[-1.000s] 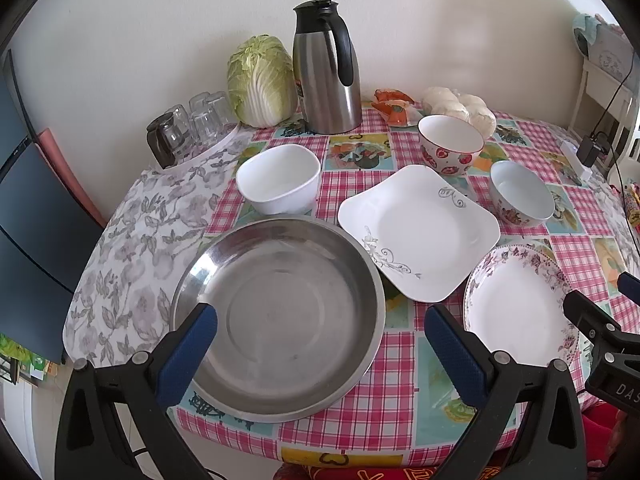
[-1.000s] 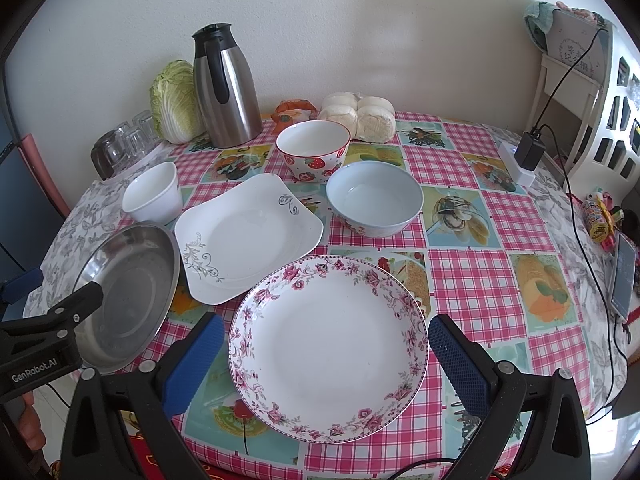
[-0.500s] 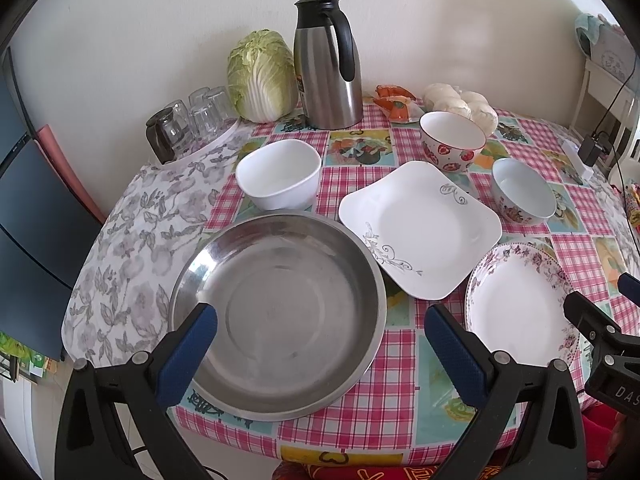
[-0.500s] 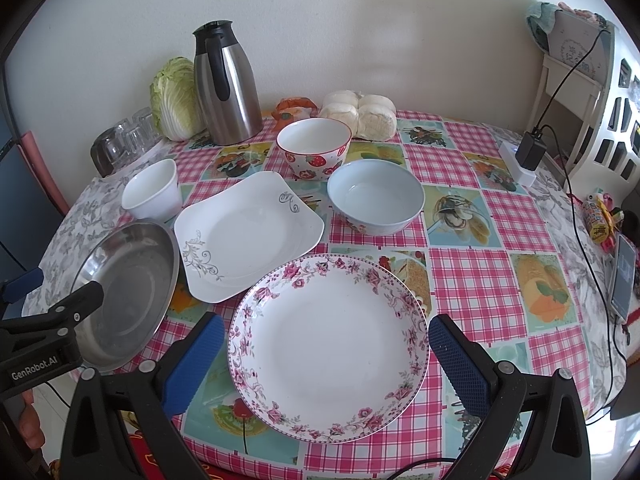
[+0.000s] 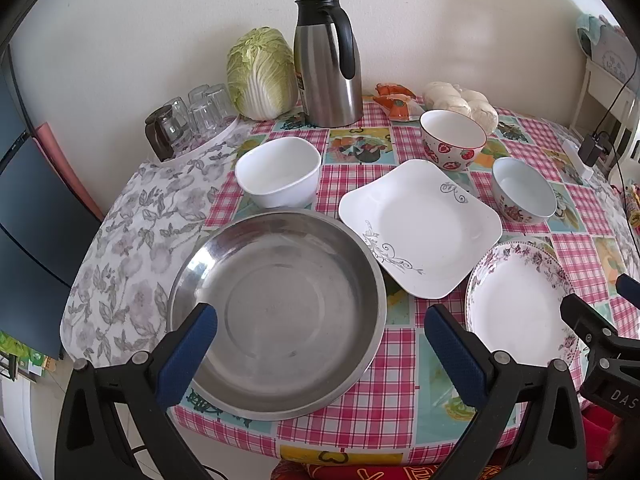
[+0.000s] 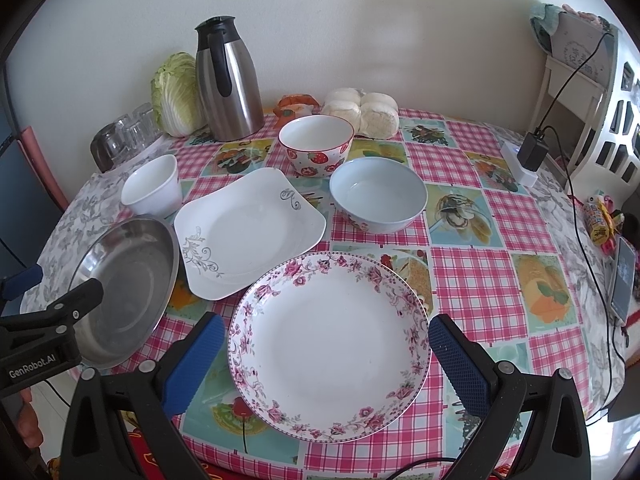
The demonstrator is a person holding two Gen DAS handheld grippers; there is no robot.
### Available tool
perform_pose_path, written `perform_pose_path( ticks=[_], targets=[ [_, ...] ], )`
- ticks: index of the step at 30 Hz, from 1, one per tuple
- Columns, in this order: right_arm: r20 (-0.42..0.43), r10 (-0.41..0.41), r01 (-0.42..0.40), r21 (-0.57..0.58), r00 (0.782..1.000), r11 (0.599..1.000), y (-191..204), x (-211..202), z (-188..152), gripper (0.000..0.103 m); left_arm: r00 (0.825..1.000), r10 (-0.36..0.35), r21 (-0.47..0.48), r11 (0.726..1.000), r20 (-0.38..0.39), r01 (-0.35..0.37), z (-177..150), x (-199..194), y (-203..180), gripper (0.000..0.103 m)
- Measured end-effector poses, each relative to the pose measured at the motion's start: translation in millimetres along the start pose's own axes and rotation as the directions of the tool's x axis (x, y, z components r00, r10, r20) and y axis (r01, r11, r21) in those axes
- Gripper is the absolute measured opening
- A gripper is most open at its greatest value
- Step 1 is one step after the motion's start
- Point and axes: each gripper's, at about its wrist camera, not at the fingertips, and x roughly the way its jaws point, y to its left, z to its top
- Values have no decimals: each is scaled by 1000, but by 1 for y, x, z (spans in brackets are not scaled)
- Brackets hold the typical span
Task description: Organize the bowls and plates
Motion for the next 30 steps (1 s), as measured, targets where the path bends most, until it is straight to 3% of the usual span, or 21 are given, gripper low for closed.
perform_pose_path(
  ticks=[9, 15, 19, 26, 30],
  targets=[
    [-5, -4, 4, -13, 1000, 1000, 4, 3, 0, 103, 1000, -28, -27, 999, -5, 27, -1, 2, 7, 103],
    [37, -7, 8, -10, 999, 1000, 12, 4, 9, 103, 998, -51, -144, 988, 43, 56, 1, 6, 39, 103],
    [53, 50, -50, 8, 997, 999, 19, 10, 19, 103, 995, -9, -238, 971, 98, 32, -3, 11, 70, 103],
    [42, 153, -154, 34, 987, 987, 40, 27, 31, 103, 986, 72, -314, 949, 152, -21, -13, 20, 113, 103],
    [35, 200, -201, 10, 979, 980, 59, 36, 35, 103, 993, 54, -345, 938, 107, -14, -18, 34, 131, 103]
  ],
)
